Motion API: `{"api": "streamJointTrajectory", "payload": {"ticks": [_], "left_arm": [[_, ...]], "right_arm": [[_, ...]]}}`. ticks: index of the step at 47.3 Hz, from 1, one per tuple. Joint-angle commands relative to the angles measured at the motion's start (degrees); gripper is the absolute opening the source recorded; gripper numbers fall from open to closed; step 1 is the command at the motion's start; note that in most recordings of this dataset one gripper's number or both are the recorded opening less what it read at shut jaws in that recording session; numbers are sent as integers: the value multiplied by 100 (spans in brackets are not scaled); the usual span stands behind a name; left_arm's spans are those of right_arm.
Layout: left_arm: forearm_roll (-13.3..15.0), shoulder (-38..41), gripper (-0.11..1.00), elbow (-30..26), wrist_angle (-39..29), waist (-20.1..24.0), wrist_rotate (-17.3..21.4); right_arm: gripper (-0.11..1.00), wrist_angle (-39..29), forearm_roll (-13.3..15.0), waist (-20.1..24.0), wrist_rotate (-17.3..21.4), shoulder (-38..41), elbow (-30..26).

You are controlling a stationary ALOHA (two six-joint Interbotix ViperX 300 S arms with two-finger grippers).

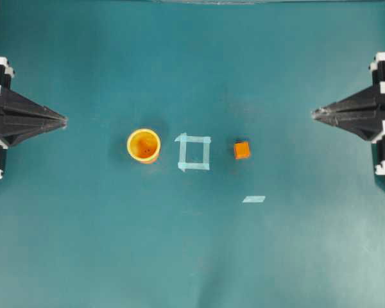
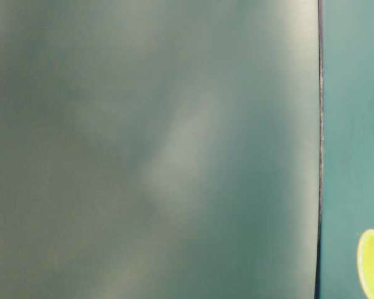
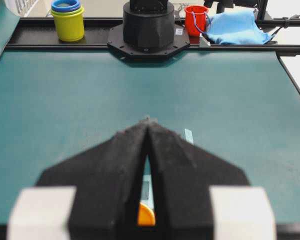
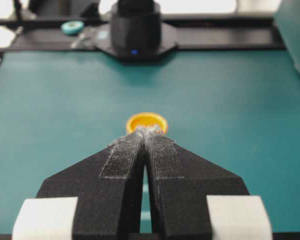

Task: Move the block to the right with right arm.
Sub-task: 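Open the right gripper and start moving it left toward the orange cube, then lower the open right gripper around the orange cube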

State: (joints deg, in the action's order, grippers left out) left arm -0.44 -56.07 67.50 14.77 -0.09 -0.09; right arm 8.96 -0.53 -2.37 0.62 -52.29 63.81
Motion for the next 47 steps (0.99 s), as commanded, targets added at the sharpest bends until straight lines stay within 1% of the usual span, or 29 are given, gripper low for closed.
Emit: {"api": "streamJointTrajectory", "payload": {"ticks": [1, 9, 11, 13, 18, 21, 26, 30, 36, 47], "left_arm": [[-9, 18, 0, -185, 18, -18, -35], [-9, 9, 0, -185, 0, -18, -62], [-9, 0, 0, -185, 0, -18, -62], [-9, -9, 0, -185, 0, -18, -62], [-9, -9, 0, -185, 0, -18, -62], [-18, -9, 0, -185, -18, -18, -62], [-9, -9, 0, -185, -44, -18, -62], [-9, -9, 0, -185, -62, -18, -62], [-18, -9, 0, -185, -62, -18, -62], [-9, -9, 0, -185, -79, -18, -62]], "right_arm": [[0, 18, -79, -97, 9, 88, -185], [1, 18, -211, -185, 62, 281, -255], [4, 18, -237, -211, 97, 334, -272], [8, 18, -237, -229, 132, 387, -290], [26, 9, -237, -299, 220, 571, -343], [39, 9, -246, -343, 255, 703, -369], [52, 9, -237, -413, 290, 976, -448], [59, -35, -237, -448, 290, 1310, -571], [63, -264, -202, -475, 255, 1819, -782], [63, -993, -26, -466, 202, 2927, -1310]]}}
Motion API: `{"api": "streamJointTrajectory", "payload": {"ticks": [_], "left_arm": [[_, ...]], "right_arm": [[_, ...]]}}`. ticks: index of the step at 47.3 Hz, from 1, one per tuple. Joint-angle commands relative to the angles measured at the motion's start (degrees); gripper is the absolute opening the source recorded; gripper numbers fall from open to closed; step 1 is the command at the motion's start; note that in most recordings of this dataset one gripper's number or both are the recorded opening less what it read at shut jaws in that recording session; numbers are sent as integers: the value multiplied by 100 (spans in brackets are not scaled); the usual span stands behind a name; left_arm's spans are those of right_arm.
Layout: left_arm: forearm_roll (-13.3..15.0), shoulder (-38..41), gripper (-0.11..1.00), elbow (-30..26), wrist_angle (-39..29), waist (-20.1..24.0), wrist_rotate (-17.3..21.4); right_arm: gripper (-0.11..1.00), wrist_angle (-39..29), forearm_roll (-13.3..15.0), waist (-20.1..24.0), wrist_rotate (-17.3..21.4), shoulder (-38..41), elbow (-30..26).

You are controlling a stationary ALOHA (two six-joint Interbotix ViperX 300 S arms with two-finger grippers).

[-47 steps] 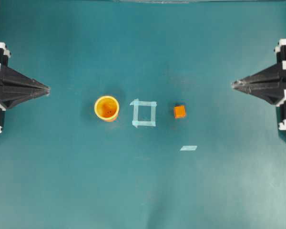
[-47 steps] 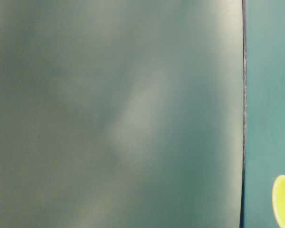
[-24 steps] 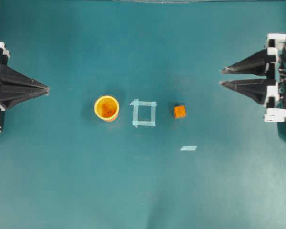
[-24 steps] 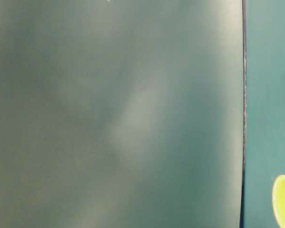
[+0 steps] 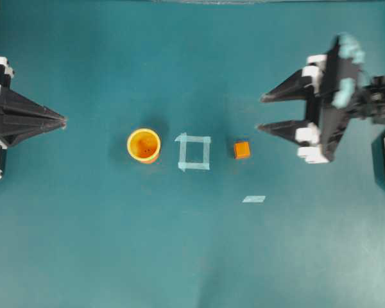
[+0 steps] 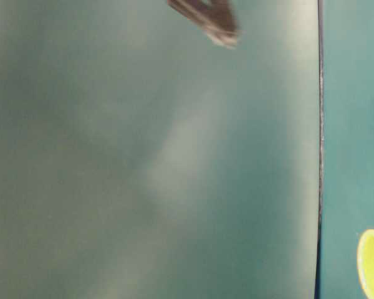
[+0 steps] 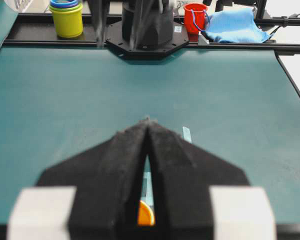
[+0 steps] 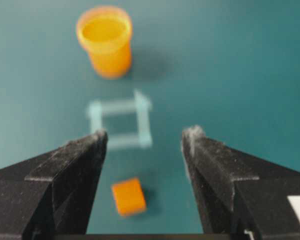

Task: Move the block to the right with right arm.
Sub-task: 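Lower the open right gripper around the orange cube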

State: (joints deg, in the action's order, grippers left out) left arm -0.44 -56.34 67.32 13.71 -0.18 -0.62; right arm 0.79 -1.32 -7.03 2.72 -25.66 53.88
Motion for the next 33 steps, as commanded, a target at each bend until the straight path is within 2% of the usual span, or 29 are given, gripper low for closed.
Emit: {"api": "streamJointTrajectory", "payload": {"ticks": [1, 14, 33], "left_arm": [[-9, 18, 0, -167, 18, -9, -9], [-9, 18, 0, -167, -149, -9, -9], [-18, 9, 0, -167, -176, -9, 0]], "right_arm": [[63, -237, 62, -9, -9, 343, -378], [64, -659, 141, 26, -62, 1266, -940], [66, -1125, 729, 378, -70, 2180, -1063]]}}
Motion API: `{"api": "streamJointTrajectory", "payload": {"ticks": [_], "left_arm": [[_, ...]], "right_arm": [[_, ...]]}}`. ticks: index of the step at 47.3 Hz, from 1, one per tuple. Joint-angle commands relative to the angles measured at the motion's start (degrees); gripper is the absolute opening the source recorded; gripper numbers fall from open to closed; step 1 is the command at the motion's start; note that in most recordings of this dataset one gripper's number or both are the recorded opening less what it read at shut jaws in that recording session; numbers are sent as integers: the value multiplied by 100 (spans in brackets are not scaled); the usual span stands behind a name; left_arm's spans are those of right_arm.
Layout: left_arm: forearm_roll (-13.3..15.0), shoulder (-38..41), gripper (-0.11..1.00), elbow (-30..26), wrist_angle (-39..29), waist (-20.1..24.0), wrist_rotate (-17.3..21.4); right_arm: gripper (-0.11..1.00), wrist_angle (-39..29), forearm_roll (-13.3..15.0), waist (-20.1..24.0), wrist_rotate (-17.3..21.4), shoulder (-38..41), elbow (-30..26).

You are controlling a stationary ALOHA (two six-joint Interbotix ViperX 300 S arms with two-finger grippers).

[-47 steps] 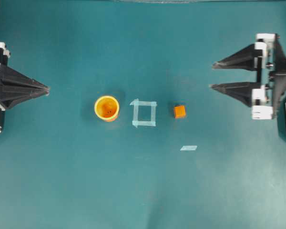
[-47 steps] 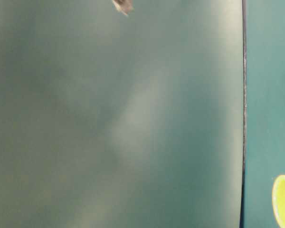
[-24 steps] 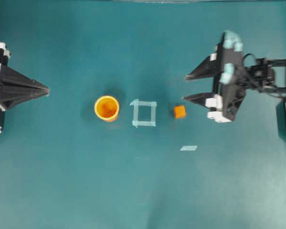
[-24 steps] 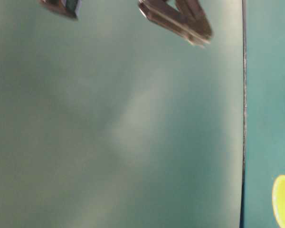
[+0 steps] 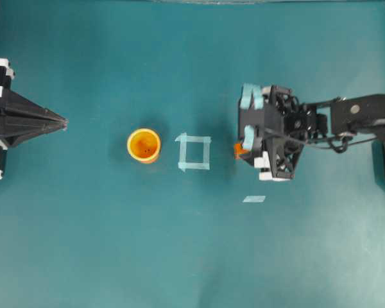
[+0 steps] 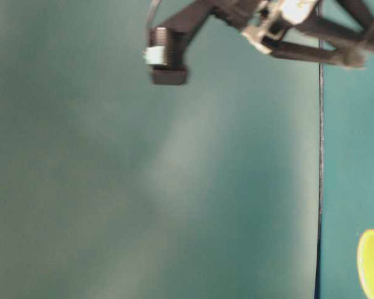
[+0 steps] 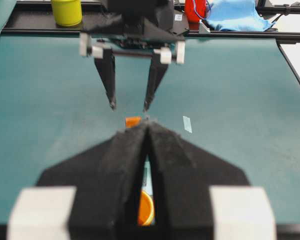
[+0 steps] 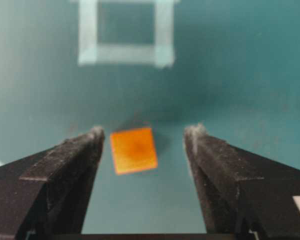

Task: Move the block to the right with right arm.
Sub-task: 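Lower the open right gripper around the orange cube, then close the right gripper on the orange cube and lift it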

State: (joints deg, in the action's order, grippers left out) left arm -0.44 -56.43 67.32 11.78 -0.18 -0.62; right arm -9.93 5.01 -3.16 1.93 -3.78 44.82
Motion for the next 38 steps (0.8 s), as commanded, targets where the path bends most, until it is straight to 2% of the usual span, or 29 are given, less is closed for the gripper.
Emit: {"api": "streamJointTrajectory", "payload": {"ticks": [1, 9, 38], "left_arm": [[-18, 18, 0, -167, 18, -9, 0], [-18, 18, 0, -167, 26, -9, 0], [-18, 18, 0, -167, 9, -9, 0]], "right_arm": [[66, -70, 132, -9, 9, 9, -158], [66, -176, 396, -9, -44, 149, -185], [65, 141, 396, 0, -18, 589, -193]]}}
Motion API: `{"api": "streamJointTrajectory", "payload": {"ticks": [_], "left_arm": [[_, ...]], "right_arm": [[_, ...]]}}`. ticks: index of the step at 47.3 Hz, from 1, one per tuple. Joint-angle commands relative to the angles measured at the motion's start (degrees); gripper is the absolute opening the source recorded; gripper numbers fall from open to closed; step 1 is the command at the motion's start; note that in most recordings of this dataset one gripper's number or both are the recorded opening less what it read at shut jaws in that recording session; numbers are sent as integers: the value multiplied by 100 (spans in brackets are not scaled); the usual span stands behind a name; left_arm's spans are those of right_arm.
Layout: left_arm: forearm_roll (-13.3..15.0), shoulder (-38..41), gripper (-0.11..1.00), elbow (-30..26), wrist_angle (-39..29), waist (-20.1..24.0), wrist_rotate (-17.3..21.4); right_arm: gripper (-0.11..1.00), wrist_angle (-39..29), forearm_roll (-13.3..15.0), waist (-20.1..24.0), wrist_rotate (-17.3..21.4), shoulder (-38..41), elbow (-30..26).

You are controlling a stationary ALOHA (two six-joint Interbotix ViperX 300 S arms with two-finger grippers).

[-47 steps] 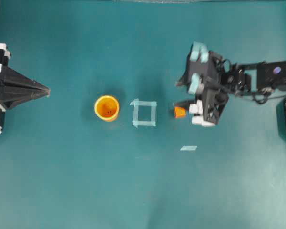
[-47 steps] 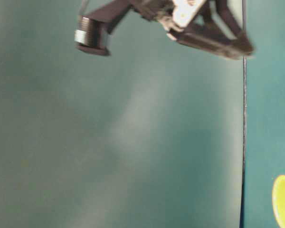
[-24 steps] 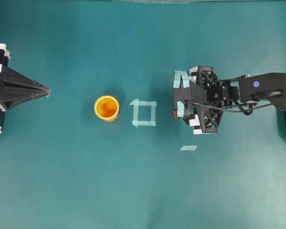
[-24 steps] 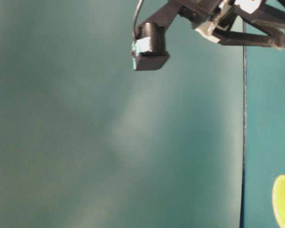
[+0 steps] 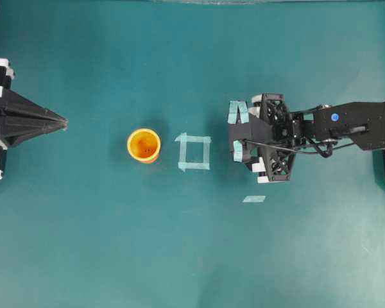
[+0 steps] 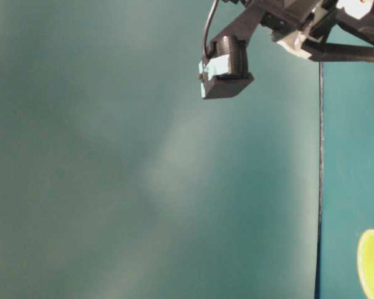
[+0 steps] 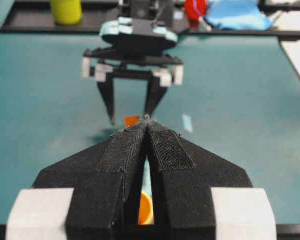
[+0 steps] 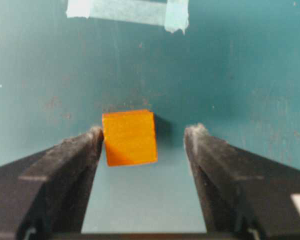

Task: Move the block to the right with right arm.
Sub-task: 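Close the right gripper on the orange cube and lift it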

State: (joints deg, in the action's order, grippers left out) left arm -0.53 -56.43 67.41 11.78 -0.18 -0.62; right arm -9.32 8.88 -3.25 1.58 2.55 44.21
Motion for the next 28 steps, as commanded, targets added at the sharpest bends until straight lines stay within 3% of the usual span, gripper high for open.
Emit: {"api": "streamJointTrajectory", "payload": {"ticks": [1, 11, 22, 28], "left_arm": [[-9, 18, 0, -176, 9, -9, 0], [-9, 18, 0, -176, 0, -9, -9], [-9, 18, 0, -185, -18, -9, 0], [-9, 18, 0, -185, -44, -9, -9]], "right_arm": [[65, 88, 9, 9, 18, -35, -132], [60, 88, 0, 9, 26, -18, -97], [42, 35, -123, 35, 70, -35, -141], [41, -132, -158, 123, 70, -176, -220]]}}
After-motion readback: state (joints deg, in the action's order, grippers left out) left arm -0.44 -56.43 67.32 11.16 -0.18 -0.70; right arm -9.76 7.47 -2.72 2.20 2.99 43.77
